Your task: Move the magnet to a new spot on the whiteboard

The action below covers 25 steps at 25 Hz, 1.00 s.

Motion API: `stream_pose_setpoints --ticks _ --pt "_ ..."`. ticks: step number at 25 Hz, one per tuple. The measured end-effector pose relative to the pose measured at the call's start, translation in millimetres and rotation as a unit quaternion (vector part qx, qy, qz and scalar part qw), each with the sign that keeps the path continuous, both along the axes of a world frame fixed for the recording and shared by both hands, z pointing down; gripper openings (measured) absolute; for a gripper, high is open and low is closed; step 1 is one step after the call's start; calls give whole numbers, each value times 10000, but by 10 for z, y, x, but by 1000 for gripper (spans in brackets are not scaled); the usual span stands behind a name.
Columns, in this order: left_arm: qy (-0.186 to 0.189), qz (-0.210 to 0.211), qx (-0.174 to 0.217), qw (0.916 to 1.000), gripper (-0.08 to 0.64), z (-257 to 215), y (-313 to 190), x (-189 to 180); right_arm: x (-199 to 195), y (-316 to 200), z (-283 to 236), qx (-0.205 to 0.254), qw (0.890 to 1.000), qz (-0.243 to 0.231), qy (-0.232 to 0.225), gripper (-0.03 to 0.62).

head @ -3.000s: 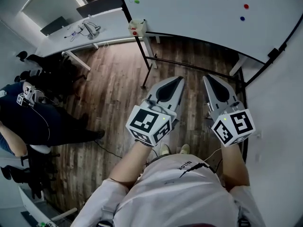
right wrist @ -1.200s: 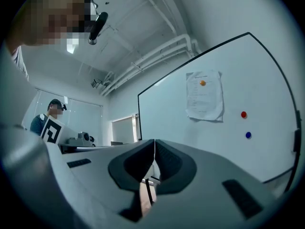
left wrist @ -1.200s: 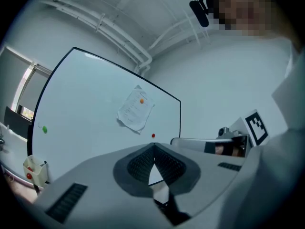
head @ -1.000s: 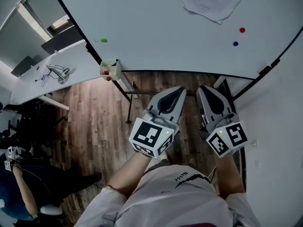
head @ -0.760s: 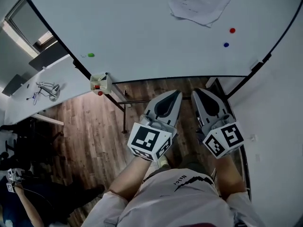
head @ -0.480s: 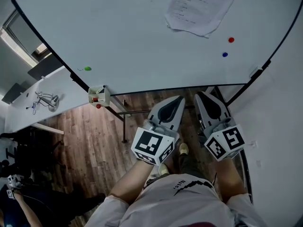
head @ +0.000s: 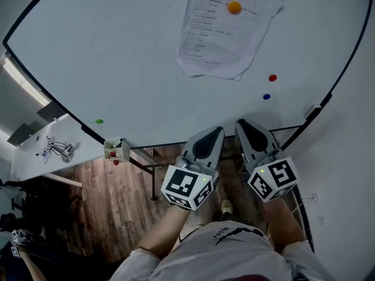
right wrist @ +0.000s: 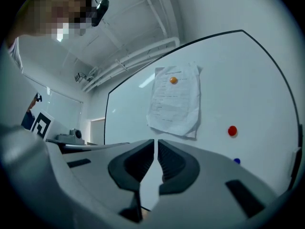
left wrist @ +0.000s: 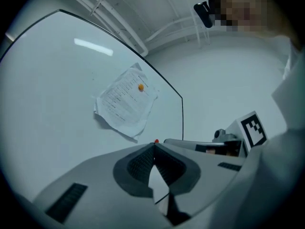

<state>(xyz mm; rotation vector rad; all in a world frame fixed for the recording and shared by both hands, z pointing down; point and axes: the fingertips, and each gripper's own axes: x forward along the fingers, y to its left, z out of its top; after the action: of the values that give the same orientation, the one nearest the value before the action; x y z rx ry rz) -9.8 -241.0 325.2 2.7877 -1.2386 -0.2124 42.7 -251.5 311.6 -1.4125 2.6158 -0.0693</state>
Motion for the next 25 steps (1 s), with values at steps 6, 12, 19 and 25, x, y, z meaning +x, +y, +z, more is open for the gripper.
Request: stream_pose_setpoints --ticks 6,12,19,25 --pt "23 -29 -32 10000 11 29 -364 339 445 -391 17 -68 9998 174 -26 17" --pt "35 -78 -41 10000 11 8 -630 545 616 -613 43 -71 9999 143 5 28" --pt "-8 -49 -22 10000 11 27 -860 769 986 -946 78 -72 9989 463 -28 58" --pt "-27 -100 -22 9999 11 33 -1018 836 1190 -1172 125 -101 9973 721 -37 80"
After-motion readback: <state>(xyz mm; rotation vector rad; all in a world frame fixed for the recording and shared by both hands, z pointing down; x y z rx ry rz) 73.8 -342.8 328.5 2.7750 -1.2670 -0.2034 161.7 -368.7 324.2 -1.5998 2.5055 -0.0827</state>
